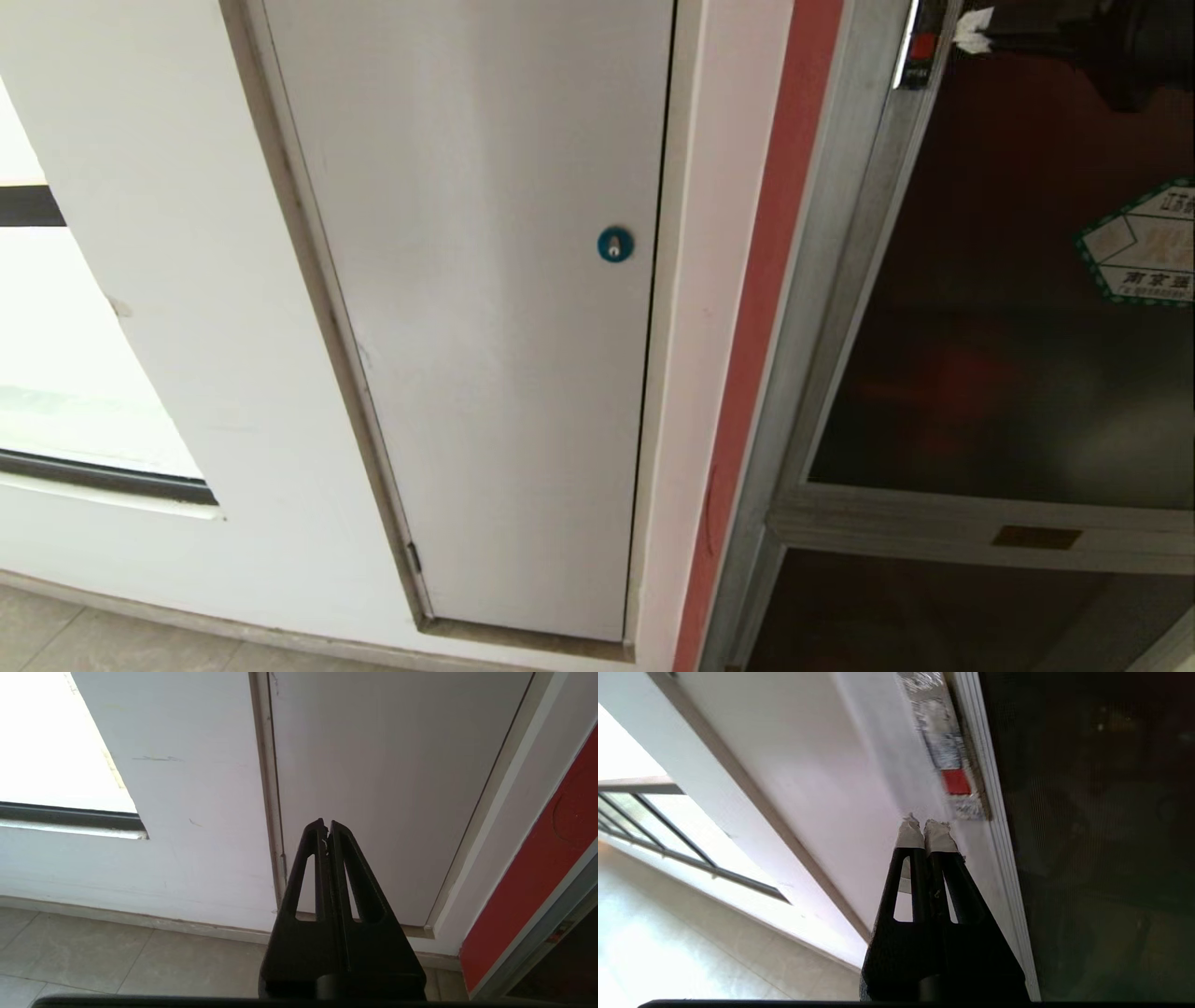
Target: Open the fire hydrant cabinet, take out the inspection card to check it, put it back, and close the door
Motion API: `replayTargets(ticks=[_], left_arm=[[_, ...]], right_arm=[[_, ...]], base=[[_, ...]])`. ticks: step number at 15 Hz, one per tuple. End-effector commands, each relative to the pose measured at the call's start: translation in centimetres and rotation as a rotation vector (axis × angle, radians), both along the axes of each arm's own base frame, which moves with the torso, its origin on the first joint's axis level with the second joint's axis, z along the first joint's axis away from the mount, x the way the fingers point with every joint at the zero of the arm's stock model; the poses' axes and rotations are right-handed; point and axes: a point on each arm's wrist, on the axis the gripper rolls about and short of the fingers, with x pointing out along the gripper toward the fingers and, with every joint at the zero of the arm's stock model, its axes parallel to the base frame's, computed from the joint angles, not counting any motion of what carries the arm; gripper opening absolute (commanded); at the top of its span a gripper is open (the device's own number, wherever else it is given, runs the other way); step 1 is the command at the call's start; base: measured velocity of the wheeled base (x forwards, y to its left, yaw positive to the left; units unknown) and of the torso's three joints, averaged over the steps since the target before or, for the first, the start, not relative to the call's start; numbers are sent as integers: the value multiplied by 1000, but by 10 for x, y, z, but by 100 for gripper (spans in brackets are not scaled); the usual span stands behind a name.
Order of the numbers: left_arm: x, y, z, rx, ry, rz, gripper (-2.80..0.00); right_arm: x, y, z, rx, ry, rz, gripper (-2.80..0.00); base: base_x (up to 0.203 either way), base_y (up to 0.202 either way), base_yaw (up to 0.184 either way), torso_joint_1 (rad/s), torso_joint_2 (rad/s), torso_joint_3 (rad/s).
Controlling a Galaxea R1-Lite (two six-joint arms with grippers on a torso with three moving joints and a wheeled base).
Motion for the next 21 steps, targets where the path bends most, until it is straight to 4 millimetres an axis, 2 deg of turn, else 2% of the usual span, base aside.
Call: replayTargets(ticks=[1,5,9,13,18,21], left_arm=[[0,0,0,0,1,0,-280],[0,0,0,0,1,0,-280],[0,0,0,0,3,0,-280],[0,0,0,0,1,0,-280],[0,0,0,0,1,0,-280],[0,0,0,0,1,0,-280]], right_arm=[[-38,0,13,14,-60,39,-280],[-93,-7,19,26,-120,65,-280],[-158,-22,23,40,-212,70,-280],[-221,-38,15,34,-239,37,-280],[-265,-52,1,1,-238,-164,-280],[-287,-49,-6,-19,-245,-318,-280]], base=[[0,0,0,0,0,0],[0,0,0,0,0,0],[0,0,0,0,0,0],[0,0,0,0,0,0],[0,0,0,0,0,0],[0,0,0,0,0,0]])
